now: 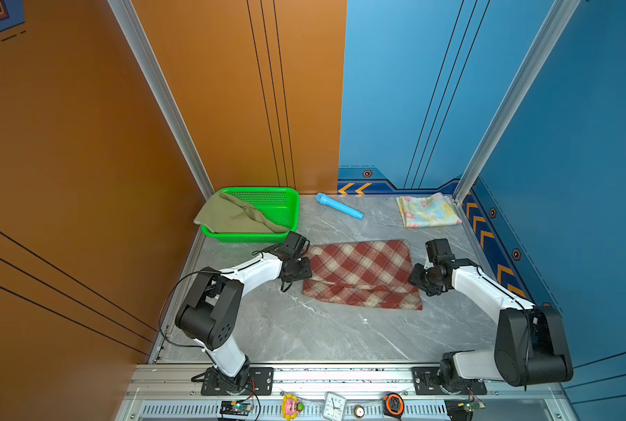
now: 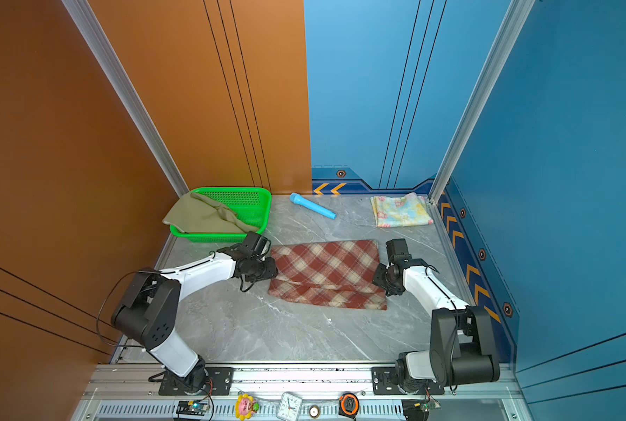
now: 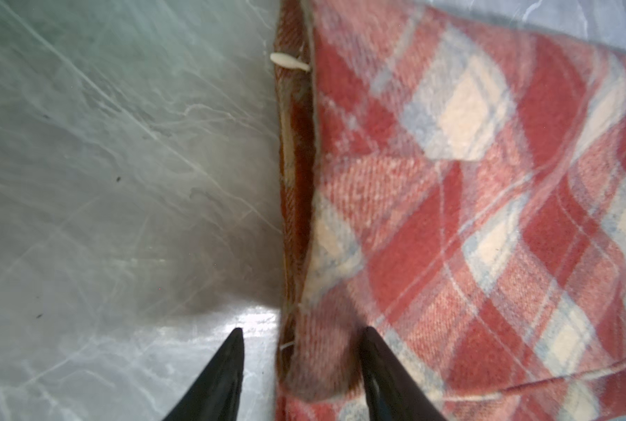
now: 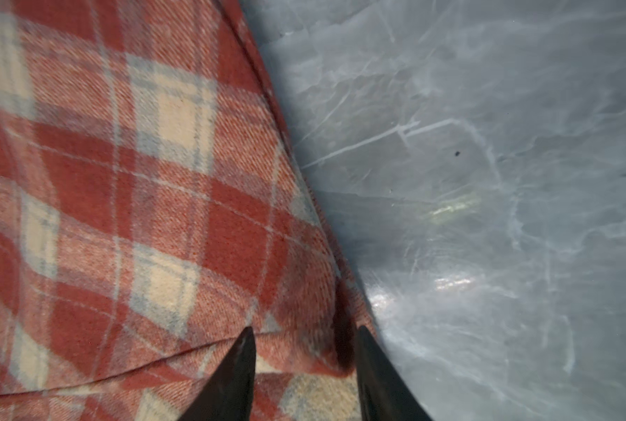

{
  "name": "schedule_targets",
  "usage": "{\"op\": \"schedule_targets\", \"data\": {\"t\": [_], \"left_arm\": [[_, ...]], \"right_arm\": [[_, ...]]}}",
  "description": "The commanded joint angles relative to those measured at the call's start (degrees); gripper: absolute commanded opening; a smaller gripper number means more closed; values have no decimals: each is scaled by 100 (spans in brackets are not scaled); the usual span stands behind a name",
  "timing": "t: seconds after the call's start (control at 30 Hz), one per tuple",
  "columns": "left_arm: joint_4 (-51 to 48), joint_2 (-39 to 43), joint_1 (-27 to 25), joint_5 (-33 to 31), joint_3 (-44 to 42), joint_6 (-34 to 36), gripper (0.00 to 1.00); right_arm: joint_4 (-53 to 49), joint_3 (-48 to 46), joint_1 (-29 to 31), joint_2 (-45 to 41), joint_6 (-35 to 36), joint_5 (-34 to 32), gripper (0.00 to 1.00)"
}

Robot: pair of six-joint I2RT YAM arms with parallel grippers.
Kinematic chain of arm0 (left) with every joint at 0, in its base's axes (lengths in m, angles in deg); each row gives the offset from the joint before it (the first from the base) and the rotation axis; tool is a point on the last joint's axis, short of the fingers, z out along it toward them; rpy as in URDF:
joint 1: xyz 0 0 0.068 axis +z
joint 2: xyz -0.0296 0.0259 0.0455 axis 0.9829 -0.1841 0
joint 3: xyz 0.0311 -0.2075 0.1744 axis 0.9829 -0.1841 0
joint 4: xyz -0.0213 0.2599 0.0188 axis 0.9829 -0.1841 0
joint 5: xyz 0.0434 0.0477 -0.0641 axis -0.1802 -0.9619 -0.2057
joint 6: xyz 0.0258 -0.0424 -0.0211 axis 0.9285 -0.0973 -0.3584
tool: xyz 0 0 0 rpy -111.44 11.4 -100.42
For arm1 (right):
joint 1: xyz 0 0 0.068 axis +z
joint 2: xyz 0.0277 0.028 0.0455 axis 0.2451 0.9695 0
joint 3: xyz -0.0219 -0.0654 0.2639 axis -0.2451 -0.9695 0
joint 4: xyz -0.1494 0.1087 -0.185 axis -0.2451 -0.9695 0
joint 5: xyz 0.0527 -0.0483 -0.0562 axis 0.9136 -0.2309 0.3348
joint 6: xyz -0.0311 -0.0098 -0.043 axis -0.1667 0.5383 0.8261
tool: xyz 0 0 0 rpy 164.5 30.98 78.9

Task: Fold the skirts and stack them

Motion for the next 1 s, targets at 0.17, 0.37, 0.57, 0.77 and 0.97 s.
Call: {"op": "schedule_targets", "data": {"t": [0.17,0.37,0.57,0.77,0.97], "left_arm": [[177,-263,-2,195,429,152,23],[31,-183,-8,192,713,205,0],[-284,15,-19,160,1065,312,0],[-585,419,-43,132,1351,399,0],[-733,944,-172,44,1099,422,0]], "right_arm": [[616,-25,-90,366,91,95,20],[524,226,-100,35,130,-37,15],[22,752,-129,-270,265,-241,7],[-514,1172,-133,-779,266,-372,5],[-1112,1130,-126,-1438,183,-437,5]]}}
